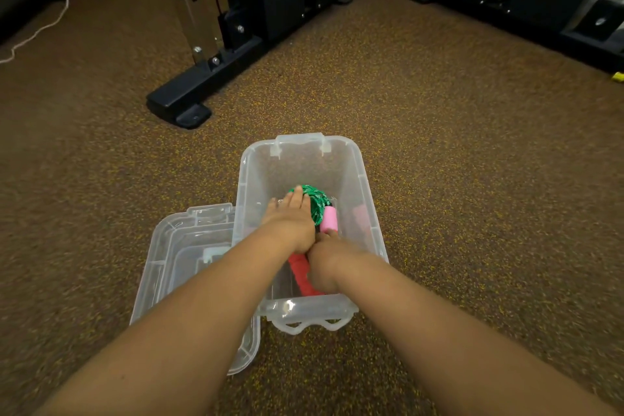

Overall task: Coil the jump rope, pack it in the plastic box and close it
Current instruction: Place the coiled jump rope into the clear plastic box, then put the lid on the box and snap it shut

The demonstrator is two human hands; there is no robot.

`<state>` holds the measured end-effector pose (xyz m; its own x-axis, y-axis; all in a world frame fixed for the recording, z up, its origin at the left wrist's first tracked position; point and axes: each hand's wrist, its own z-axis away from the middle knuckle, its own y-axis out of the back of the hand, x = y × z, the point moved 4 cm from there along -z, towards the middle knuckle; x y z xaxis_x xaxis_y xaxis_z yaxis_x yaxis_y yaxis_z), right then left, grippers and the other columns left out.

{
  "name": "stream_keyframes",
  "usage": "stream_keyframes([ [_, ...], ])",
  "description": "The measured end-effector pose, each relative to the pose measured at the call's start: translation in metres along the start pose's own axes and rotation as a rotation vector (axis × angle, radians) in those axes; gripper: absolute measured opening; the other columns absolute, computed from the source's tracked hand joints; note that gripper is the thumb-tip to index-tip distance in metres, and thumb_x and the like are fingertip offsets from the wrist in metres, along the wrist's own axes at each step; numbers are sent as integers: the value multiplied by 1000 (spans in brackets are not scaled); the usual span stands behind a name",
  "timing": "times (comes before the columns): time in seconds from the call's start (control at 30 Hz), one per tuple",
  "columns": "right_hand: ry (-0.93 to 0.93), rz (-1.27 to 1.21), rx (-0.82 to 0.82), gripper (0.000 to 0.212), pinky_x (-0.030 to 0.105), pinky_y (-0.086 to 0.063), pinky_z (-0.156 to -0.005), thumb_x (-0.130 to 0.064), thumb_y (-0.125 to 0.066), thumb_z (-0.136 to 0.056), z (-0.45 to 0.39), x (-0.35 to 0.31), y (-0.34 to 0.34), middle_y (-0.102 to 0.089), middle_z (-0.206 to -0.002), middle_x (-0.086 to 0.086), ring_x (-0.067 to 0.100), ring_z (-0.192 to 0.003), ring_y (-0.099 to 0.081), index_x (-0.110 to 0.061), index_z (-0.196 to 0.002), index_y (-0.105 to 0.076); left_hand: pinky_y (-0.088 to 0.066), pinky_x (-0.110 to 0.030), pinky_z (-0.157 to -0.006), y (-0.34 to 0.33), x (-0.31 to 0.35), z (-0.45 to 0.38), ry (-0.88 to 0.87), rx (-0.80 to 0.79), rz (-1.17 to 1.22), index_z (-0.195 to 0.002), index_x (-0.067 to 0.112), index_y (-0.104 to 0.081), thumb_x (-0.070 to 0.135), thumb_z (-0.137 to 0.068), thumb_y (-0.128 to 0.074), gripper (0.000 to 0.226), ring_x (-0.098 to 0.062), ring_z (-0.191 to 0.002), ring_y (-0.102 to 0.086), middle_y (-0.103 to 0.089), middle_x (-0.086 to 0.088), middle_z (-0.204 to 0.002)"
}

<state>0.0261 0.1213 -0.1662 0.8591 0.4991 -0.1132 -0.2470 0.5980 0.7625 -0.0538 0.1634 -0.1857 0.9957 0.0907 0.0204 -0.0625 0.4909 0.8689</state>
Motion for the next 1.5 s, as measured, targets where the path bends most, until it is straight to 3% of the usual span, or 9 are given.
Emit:
stream_keyframes([
  [0.13,-9,-8,58,45,42,-36,-106,-28,-47,-94,11,3,12,-44,-141,14,31,-136,-35,-11,-135,-50,-4,-45,-119,-8,-9,-6,25,-160,3,-153,10,2,23,-96,-37,70,-28,-149,3,12,-7,-162],
  [0.27,36,-56,177,35,38,-42,-92,-23,-46,-94,26,2,23,-50,-127,15,31,-121,-47,-10,-124,-60,-6,-42,-119,8,-11,6,7,-101,58,-153,9,3,20,-95,-44,75,-26,-149,2,9,-10,-162],
  [0.37,93,-163,306,30,37,-44,-87,-17,-47,-92,43,-4,27,-54,-120,15,32,-112,-52,-9,-118,-61,-8,-36,-120,36,-15,36,-110,113,238,-152,9,-7,12,-97,-39,64,-22,-149,-2,0,-10,-162],
  [0.47,188,-238,448,32,43,-40,-99,-14,-44,-94,68,-17,33,-56,-119,14,32,-113,-53,-12,-123,-57,-13,-26,-117,69,-40,94,-273,524,396,-147,12,-33,8,-95,-44,53,-19,-146,-21,-28,-8,-157],
  [0.6,354,-244,591,37,39,-33,-106,-14,-42,-95,105,-42,38,-55,-128,8,25,-123,-47,-18,-129,-55,-20,-25,-113,66,-96,167,-194,791,442,-141,18,-44,12,-96,-47,46,-6,-138,-27,-37,11,-145],
  [0.83,644,-84,595,37,38,-38,-107,-14,-45,-90,149,-98,13,-56,-123,10,27,-121,-47,-15,-125,-57,-23,-22,-109,-19,-132,216,-138,530,371,-138,19,-46,20,-92,-50,46,-18,-138,-39,-44,-2,-148],
  [1.1,619,91,377,52,35,-18,-116,-22,-51,-86,147,-124,-38,-39,-145,14,32,-136,-30,-14,-137,-46,-10,-33,-118,-93,-132,223,-77,26,56,-153,21,-10,40,-98,-42,67,-20,-148,-10,-9,-2,-162],
  [1.33,515,118,280,49,36,-17,-118,-26,-52,-90,141,-120,-58,-33,-147,13,30,-139,-25,-13,-137,-45,-14,-38,-119,-110,-127,228,-77,-60,-68,-153,20,-9,20,-95,-49,70,-24,-147,-15,-9,-4,-162],
  [1.5,492,75,258,48,33,-13,-118,-26,-51,-91,135,-121,-60,-32,-149,11,28,-141,-23,-13,-136,-46,-39,-43,-105,-114,-128,222,-49,-39,-82,-141,16,-38,5,-92,-46,51,-30,-132,-44,-31,-7,-155],
])
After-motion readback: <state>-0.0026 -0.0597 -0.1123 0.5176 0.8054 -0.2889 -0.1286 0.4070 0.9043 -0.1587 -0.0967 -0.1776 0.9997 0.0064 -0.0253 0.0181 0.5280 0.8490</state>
